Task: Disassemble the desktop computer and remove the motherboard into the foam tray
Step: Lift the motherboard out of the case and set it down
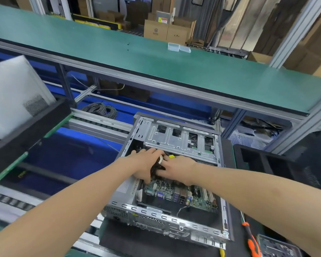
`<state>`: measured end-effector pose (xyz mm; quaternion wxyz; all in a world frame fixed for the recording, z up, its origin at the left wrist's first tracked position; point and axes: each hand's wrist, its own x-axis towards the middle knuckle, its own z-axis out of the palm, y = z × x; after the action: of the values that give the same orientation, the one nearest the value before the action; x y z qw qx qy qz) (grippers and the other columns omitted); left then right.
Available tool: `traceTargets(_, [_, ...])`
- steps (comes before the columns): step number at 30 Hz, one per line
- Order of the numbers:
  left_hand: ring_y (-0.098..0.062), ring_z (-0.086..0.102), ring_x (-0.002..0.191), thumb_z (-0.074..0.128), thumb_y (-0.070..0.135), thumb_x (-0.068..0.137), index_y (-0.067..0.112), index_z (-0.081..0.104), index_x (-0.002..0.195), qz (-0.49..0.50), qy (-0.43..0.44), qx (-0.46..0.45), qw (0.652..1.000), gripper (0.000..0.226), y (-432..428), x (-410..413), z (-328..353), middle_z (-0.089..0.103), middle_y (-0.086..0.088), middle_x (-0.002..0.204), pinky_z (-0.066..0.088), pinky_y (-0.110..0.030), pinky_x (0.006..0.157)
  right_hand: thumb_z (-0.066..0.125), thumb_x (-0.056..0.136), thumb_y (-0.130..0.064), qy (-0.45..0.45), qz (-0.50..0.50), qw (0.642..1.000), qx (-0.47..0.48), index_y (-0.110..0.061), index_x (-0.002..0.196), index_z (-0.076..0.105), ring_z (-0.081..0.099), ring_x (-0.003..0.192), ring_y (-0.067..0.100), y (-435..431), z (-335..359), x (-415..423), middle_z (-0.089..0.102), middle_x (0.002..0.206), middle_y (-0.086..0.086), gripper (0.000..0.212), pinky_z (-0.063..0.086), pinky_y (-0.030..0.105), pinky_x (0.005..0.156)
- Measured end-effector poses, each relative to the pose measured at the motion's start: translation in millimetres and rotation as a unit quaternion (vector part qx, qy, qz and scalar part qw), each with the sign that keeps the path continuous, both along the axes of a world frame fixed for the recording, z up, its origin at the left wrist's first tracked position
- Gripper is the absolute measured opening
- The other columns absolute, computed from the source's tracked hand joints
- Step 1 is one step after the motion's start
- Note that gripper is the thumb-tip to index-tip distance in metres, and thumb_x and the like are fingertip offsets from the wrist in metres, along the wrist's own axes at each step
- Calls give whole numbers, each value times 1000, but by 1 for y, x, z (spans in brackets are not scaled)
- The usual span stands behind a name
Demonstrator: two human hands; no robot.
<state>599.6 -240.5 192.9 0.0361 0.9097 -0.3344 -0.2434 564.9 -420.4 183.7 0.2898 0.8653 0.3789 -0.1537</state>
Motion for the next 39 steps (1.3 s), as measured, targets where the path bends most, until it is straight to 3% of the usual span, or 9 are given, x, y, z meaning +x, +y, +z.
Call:
traceTargets(4, [-16,56,107,87,24,71,34,21,152,-3,60,-67,996,106,10,8,5,42,6,144,51,-40,89,84,70,-1,32,-9,999,18,-25,154,28,40,100,20,-7,9,2,31,147,18,104,43,31,46])
traceTargets(8, [-10,58,95,85,24,75,32,23,153,-11,91,-118,989,100,20,12,7,49,10,125,53,-33,82,93,56,-4,62,-16,996,62,-28,149,32,38,94,17,-17,22,4,26,142,9,114,27,26,40])
traceTargets(14, [-4,54,89,77,23,80,41,23,148,-10,89,-160,983,89,29,13,-1,46,23,108,41,-26,73,90,60,-5,67,-47,993,79,-32,154,28,43,79,18,-19,31,-1,27,148,8,116,53,40,49])
traceTargets(18, [-4,55,88,76,25,78,46,21,147,-22,95,-162,982,90,31,16,-2,44,27,108,41,-22,70,88,61,-2,65,-58,992,92,-34,155,28,34,64,9,-16,32,-2,30,138,7,116,55,43,50])
traceTargets(21, [-3,57,102,78,27,74,43,28,147,-28,94,-184,978,90,32,17,-1,51,21,119,50,-28,83,88,63,-3,42,-31,995,85,-30,153,31,34,78,15,-14,33,-4,37,130,8,110,54,39,49])
traceTargets(27, [-4,60,91,79,27,68,43,31,133,-17,85,-188,978,82,28,17,-4,54,21,108,45,-23,71,92,61,-17,2,20,999,29,-28,148,38,48,117,26,-3,31,-7,36,146,12,103,52,34,57])
traceTargets(32, [-1,49,102,77,33,67,45,27,133,-27,80,-169,982,84,30,15,-4,51,19,111,33,-19,81,96,56,-24,14,30,999,19,-26,147,37,43,123,28,-4,32,-6,32,145,13,109,35,29,50])
traceTargets(36, [-13,53,117,76,24,75,42,26,148,-21,114,-197,974,91,35,13,2,49,12,131,47,-39,95,99,50,-29,22,8,998,50,-24,150,32,44,121,28,-8,38,-7,40,133,14,121,49,33,54])
traceTargets(39, [-12,47,128,74,24,79,39,28,152,-31,107,-202,973,88,38,14,3,45,11,142,45,-38,104,99,51,-30,20,1,998,54,-25,150,30,44,119,28,-8,40,-8,39,131,12,121,44,34,54])
